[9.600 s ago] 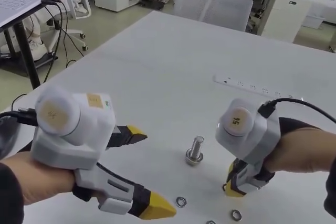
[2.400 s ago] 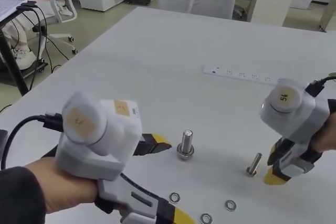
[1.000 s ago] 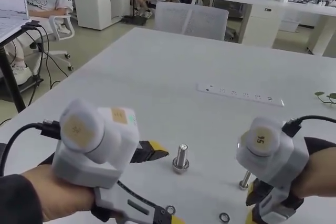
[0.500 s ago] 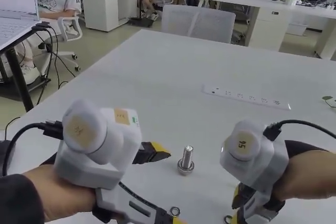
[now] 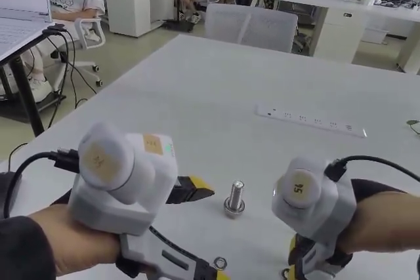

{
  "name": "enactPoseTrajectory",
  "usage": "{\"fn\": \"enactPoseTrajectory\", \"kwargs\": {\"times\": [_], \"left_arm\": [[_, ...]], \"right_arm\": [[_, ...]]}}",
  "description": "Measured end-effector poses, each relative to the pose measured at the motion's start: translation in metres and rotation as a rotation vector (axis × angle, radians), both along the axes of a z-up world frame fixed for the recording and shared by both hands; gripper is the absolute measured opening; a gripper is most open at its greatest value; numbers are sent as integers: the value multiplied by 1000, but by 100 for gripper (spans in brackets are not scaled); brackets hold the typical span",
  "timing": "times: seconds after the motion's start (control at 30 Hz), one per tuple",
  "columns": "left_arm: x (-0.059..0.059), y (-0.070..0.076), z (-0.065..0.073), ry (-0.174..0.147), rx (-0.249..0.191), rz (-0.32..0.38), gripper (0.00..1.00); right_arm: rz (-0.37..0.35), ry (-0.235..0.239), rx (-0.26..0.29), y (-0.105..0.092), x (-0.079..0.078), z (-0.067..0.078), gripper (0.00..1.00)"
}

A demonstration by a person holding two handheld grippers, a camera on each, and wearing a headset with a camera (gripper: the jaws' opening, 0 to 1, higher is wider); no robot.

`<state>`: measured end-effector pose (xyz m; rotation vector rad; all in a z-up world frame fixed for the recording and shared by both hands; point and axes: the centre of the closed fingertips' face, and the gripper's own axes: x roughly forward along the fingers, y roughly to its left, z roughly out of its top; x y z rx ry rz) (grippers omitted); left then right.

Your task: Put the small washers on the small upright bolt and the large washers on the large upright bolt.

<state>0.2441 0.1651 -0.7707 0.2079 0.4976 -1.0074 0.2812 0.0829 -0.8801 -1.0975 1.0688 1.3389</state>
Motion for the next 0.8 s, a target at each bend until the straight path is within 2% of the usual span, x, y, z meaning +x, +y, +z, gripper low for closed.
{"fn": "enactPoseTrajectory", "kwargs": {"times": [0.23,0.33,0.8], "left_arm": [[0,0,0,0,-3,-2,87],[0,-1,0,-1,-4,-4,87],[-2,-2,1,-2,-7,-6,87]], "right_arm": [[5,-12,-2,0,1,0,19],[21,-33,-10,0,0,-1,18],[29,-38,-4,0,-2,-1,15]]}}
